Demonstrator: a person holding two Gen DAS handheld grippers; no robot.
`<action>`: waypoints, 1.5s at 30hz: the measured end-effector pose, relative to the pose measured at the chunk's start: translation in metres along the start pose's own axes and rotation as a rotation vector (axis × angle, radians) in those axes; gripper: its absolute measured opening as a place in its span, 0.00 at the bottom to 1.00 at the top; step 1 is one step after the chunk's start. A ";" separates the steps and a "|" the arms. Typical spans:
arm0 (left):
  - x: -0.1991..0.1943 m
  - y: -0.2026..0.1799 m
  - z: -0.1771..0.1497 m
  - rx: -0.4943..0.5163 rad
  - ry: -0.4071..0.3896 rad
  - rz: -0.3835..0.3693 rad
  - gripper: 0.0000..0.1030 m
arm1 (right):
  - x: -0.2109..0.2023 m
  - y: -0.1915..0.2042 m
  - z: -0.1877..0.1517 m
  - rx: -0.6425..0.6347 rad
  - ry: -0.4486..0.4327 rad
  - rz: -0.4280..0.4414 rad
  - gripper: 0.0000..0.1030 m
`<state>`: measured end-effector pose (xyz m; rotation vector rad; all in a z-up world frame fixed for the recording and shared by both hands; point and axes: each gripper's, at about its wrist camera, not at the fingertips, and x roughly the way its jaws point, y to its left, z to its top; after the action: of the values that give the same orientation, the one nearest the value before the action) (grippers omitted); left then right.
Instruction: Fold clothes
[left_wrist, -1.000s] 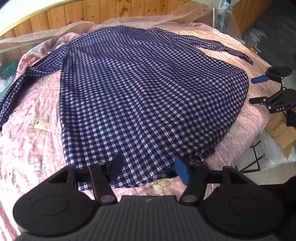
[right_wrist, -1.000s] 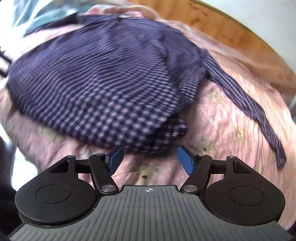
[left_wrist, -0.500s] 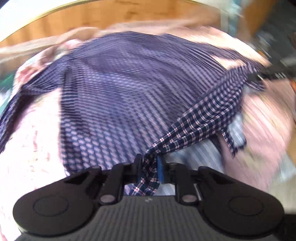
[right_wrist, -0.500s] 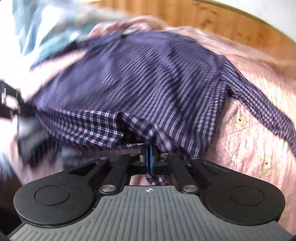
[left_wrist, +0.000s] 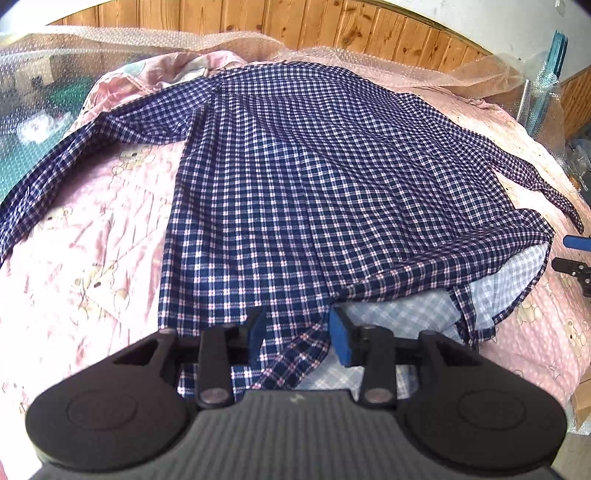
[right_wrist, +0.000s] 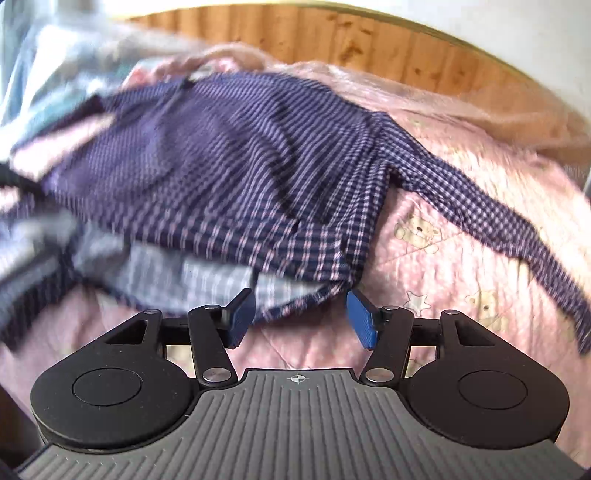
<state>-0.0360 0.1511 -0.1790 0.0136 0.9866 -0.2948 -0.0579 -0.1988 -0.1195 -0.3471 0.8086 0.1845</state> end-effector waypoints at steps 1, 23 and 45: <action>0.000 0.001 -0.003 -0.007 0.004 -0.002 0.40 | 0.004 0.005 0.001 -0.041 0.000 -0.020 0.58; -0.018 0.021 -0.036 -0.040 -0.024 0.025 0.47 | -0.034 -0.026 -0.003 0.120 0.086 0.044 0.09; -0.063 0.037 -0.074 -0.112 -0.041 -0.047 0.15 | -0.078 -0.017 -0.073 0.125 0.213 -0.034 0.30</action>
<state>-0.1201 0.2123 -0.1727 -0.1177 0.9628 -0.2817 -0.1546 -0.2438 -0.1050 -0.2645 1.0188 0.0649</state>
